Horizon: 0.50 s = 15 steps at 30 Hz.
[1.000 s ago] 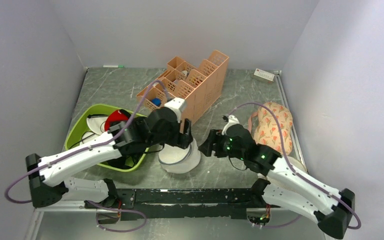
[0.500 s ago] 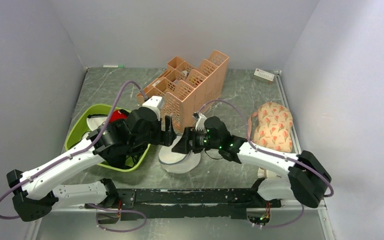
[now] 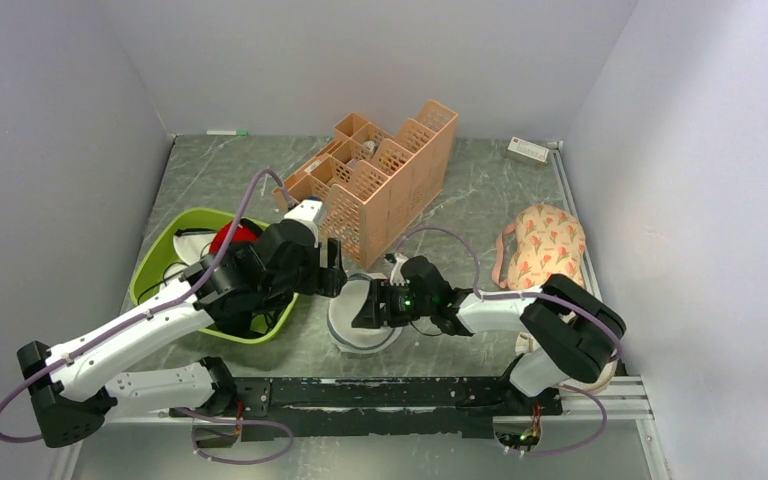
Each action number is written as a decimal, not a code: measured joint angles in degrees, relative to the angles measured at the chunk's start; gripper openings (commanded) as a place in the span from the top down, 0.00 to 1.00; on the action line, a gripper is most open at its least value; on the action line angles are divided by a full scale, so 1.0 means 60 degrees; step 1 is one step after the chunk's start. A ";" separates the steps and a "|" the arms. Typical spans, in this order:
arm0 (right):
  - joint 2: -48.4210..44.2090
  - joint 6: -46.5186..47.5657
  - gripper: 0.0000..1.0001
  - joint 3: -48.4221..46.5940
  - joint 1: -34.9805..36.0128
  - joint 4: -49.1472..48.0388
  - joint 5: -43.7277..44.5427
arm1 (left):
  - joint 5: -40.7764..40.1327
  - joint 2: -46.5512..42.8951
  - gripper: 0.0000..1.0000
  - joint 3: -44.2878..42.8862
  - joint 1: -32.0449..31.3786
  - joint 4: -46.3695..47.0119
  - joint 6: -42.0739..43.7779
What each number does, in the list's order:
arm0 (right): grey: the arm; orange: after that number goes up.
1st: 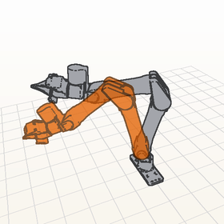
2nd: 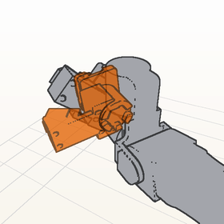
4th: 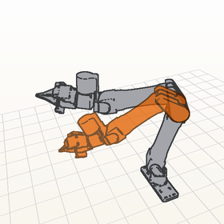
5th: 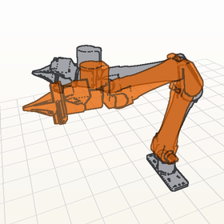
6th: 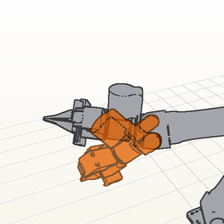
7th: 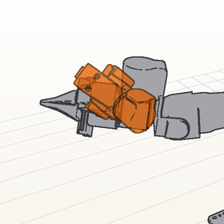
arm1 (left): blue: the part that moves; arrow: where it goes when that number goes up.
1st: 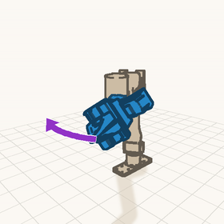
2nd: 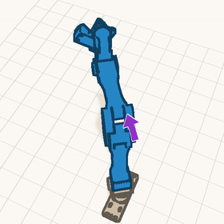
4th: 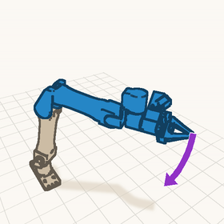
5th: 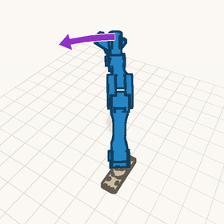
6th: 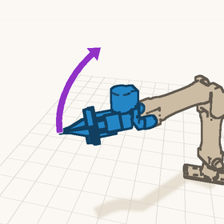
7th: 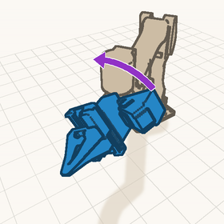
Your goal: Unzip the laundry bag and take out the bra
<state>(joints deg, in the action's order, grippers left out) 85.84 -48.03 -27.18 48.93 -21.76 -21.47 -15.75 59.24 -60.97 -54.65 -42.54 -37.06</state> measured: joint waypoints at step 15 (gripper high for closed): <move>-0.1985 0.0342 0.24 -0.0907 0.0004 0.1581 0.0419 | 0.0568 -0.0124 0.11 0.0637 0.0423 0.0379 -0.0004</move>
<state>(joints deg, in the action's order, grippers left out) 73.93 -45.98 -32.62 48.95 -12.27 -18.96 -12.34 58.50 -57.14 -52.12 -40.27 -37.08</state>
